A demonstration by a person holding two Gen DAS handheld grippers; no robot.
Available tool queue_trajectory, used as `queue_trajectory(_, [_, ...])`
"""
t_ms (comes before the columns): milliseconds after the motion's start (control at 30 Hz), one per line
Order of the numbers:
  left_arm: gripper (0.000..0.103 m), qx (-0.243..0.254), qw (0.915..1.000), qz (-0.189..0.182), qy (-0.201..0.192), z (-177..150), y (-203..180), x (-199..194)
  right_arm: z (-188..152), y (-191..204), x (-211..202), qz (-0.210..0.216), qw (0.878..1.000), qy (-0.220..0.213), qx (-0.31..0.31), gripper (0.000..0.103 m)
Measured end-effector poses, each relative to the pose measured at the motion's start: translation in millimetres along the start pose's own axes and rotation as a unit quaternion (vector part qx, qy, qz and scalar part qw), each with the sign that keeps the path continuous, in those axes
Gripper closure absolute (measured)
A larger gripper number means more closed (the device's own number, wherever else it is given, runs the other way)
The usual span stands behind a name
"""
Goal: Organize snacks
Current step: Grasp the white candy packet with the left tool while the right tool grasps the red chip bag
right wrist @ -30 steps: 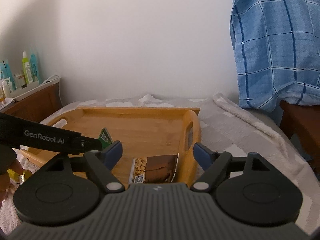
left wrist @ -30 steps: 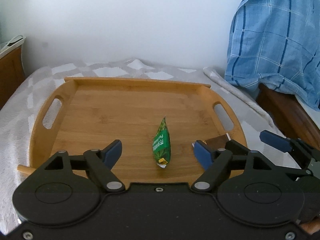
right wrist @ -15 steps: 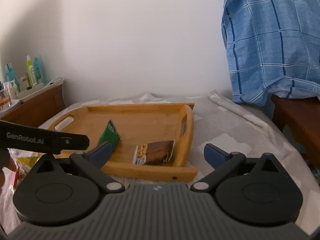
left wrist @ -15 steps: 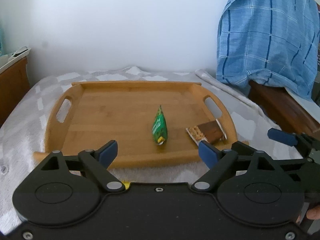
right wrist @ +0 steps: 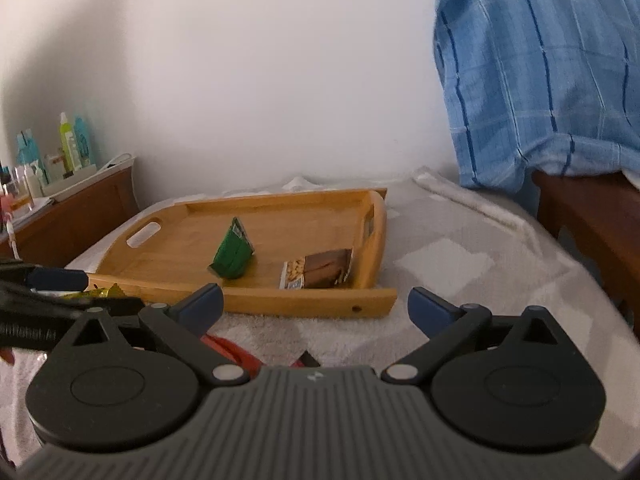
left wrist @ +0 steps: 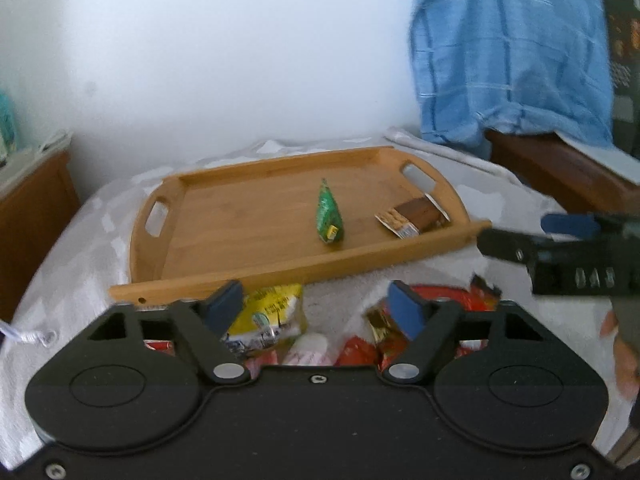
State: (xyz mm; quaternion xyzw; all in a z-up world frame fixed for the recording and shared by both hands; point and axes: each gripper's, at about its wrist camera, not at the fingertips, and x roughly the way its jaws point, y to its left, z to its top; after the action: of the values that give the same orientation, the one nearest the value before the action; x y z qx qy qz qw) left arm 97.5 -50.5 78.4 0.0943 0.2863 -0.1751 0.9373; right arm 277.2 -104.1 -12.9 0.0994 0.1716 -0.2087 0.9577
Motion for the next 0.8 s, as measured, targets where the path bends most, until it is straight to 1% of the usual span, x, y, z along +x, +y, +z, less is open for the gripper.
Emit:
queue_trajectory(33, [0.041, 0.010, 0.9999, -0.002, -0.002, -4, -3, -3, -1, -2, -1, -0.002, 1.000, 0.001, 0.006, 0.000])
queue_trajectory(67, [0.044, 0.017, 0.9998, -0.005, -0.001, -7, -6, -6, -2, -5, -2, -0.004, 1.000, 0.003, 0.012, 0.000])
queue_trajectory(100, [0.052, 0.021, 0.9997, -0.009, 0.000, -9, -8, -8, -3, -7, -2, -0.006, 1.000, 0.005, 0.019, 0.000])
queue_trajectory(133, [0.058, 0.024, 0.9996, -0.018, 0.004, -13, -10, -10, -4, -8, -3, -0.007, 1.000, 0.007, 0.027, 0.000])
queue_trajectory(233, [0.064, 0.027, 0.9988, -0.036, 0.019, -21, -14, -12, -7, -14, -3, -0.005, 0.999, 0.015, 0.051, 0.000])
queue_trajectory(300, [0.067, 0.030, 0.9989, -0.027, 0.024, -25, -15, -9, -8, -16, -2, -0.002, 0.998, 0.019, 0.062, 0.000])
queue_trajectory(367, [0.068, 0.021, 0.9993, -0.009, 0.030, -27, -13, -4, -9, -16, 0, 0.004, 0.998, 0.023, 0.064, 0.000])
queue_trajectory(433, [0.070, -0.001, 0.9993, -0.003, 0.037, -28, -6, 1, -9, -12, 3, 0.010, 0.998, 0.026, 0.058, 0.000])
queue_trajectory(600, [0.070, -0.045, 0.9969, -0.008, 0.064, -28, 12, 22, -14, 3, 13, 0.033, 0.998, 0.038, 0.034, 0.000])
queue_trajectory(633, [0.066, -0.050, 0.9965, -0.007, 0.066, -28, 14, 25, -15, 7, 15, 0.040, 0.998, 0.040, 0.027, 0.000])
queue_trajectory(800, [0.065, -0.068, 0.9950, -0.025, 0.068, -29, 21, 35, -20, 23, 23, 0.063, 0.997, 0.046, -0.008, 0.000])
